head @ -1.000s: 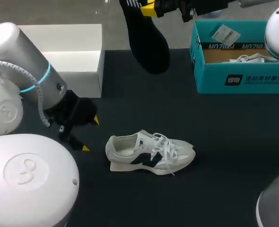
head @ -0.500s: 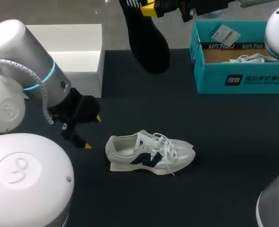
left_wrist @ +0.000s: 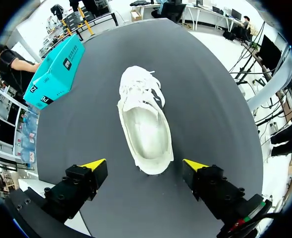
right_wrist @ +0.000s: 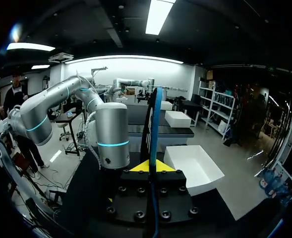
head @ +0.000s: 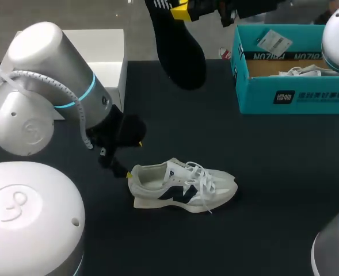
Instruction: Take the shoe out of the shoebox, open the shoe tongue, remove and reinsert the insole, then place the shoe into the shoebox
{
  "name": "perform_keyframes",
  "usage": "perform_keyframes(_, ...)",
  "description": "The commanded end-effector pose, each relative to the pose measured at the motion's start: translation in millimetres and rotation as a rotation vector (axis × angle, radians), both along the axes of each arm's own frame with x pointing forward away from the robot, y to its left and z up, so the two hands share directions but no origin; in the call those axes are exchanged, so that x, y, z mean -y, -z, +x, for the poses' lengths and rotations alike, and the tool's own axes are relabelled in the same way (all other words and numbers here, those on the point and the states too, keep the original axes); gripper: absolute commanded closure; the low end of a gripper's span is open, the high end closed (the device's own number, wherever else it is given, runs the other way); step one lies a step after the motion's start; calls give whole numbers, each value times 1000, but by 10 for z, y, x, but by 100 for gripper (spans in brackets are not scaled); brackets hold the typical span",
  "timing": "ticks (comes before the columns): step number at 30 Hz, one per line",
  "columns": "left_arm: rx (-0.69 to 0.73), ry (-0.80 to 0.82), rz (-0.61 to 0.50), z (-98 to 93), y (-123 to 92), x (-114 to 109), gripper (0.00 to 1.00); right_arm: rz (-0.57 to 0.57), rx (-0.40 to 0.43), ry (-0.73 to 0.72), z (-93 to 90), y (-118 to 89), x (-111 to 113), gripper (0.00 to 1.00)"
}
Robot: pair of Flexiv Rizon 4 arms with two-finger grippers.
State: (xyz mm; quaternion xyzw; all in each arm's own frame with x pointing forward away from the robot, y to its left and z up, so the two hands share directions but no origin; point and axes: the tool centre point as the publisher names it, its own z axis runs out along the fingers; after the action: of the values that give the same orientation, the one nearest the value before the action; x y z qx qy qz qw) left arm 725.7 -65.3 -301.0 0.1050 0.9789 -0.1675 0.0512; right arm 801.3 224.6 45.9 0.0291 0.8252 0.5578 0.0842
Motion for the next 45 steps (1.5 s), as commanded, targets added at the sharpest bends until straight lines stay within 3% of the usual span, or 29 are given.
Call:
perform_keyframes(1, -27, 2, 25, 157, 149, 294, 0, -1, -1, 1, 9, 5, -17, 100)
perform_keyframes(22, -23, -71, 100, 320, 729, 571, 0, -1, -1, 1, 9, 5, -17, 100)
perform_keyframes(23, -17, -79, 100, 317, 737, 571, 6, -1, -1, 1, 9, 5, -17, 100)
perform_keyframes(24, -29, -76, 92, 317, 744, 571, 64, -1, -1, 1, 9, 5, -17, 100)
perform_keyframes(25, -32, -62, 101, 303, 754, 564, 100, -1, -1, 1, 9, 5, -17, 100)
perform_keyframes(45, -83, 18, 92, 136, 730, 517, 100, -1, -1, 1, 9, 5, -17, 100)
